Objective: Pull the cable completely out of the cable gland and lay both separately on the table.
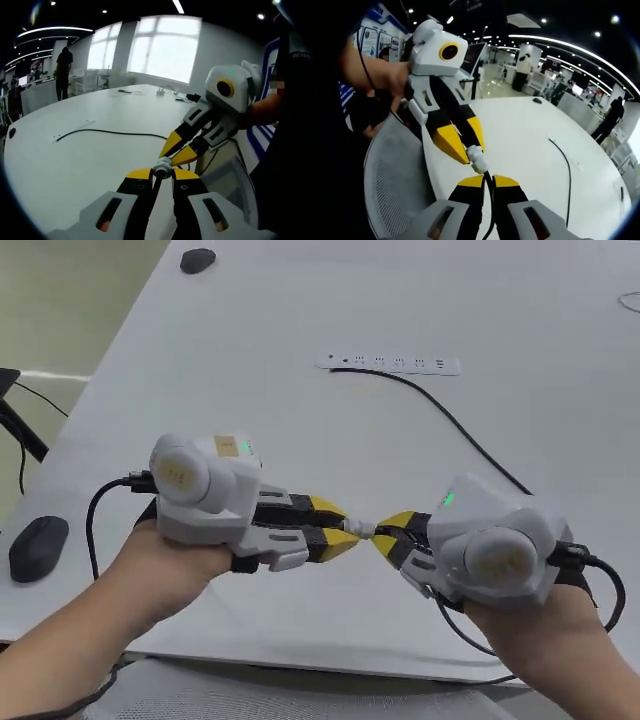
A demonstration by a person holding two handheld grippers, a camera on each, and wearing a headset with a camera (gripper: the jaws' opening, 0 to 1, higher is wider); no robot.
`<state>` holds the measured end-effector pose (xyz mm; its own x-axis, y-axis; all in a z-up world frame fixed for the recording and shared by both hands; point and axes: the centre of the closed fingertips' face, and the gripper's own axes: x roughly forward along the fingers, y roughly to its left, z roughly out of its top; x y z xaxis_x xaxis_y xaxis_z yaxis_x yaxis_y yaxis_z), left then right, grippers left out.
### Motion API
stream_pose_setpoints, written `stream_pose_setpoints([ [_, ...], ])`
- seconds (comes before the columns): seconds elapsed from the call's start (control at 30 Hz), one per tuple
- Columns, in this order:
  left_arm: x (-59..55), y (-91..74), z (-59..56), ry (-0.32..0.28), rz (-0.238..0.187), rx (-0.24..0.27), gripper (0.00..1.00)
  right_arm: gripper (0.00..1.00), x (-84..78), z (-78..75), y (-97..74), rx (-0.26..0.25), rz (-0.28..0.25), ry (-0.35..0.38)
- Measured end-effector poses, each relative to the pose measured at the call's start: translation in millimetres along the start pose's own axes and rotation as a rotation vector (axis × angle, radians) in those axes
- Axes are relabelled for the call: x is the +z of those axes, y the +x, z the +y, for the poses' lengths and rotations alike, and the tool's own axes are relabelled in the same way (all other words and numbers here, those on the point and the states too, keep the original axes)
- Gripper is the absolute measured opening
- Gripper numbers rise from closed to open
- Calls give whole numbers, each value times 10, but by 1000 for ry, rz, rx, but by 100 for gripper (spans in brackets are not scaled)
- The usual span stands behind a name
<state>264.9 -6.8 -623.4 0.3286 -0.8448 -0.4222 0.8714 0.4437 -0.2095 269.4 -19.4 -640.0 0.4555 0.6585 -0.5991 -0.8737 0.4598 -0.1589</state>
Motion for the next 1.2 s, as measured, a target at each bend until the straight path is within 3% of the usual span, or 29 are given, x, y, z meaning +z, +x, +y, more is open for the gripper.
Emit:
stream_pose_setpoints([
  [0.17,11,-17,10,-2,-6,5,15,0,-28,-31,-1,-18,4,2],
  [0.33,60,-53,37,0,-24,14,15,0,-93,-144,-38,-45,-4,53],
  [0.7,55,-48,20,11,-22,14,15,0,-473,-288,-27,-76,30,262],
  [0.77,55,-48,17,6,-24,11,15,0,-558,-325,-30,-88,34,303],
  [0.97,53,-46,9,8,-27,8,15,0,-879,-398,2,-106,61,516],
  [1.2,57,-53,14,5,-33,10,15,0,-1135,-413,60,-104,69,714],
])
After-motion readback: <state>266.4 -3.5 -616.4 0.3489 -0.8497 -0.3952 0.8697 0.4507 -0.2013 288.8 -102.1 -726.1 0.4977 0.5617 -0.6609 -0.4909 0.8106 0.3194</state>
